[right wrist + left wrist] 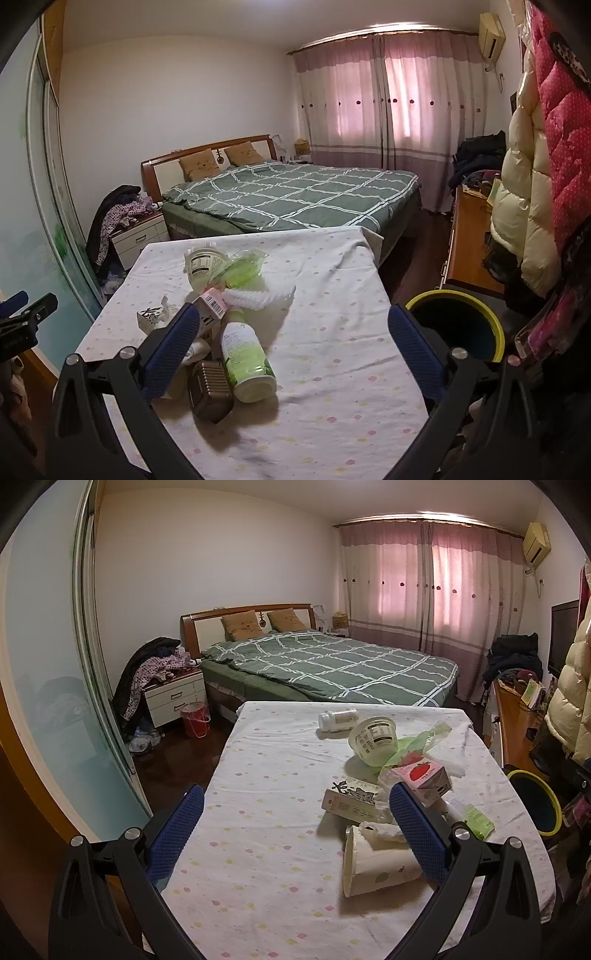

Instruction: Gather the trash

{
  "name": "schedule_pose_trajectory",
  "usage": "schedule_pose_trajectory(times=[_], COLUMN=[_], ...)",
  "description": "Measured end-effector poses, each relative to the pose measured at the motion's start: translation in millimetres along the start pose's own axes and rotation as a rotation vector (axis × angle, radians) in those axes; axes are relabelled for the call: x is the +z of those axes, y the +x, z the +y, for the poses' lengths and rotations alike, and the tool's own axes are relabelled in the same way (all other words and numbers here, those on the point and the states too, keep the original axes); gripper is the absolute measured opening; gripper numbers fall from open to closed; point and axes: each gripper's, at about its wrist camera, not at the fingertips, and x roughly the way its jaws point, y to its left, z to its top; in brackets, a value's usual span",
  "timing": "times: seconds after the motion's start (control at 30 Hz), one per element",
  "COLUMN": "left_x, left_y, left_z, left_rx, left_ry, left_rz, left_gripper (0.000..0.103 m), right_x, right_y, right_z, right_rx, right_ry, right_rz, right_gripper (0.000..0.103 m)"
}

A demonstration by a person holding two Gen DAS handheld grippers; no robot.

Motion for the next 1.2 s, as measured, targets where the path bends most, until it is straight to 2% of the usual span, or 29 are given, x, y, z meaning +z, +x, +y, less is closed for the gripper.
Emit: schedule_pose_trajectory(times=[1.2], left_x=[-3.0], left_y=[5.6], left_z=[-4.6], left_rx=[-0.007], left_ry=[0.018], left_rz=[0.022], left_gripper=[0.099], right_x=[-5.4], right_y=[6.6], right_z=[-1.0], right_rx=[0.02], right_ry=[0.015], right_rz=[0.018], right_gripper=[0.097])
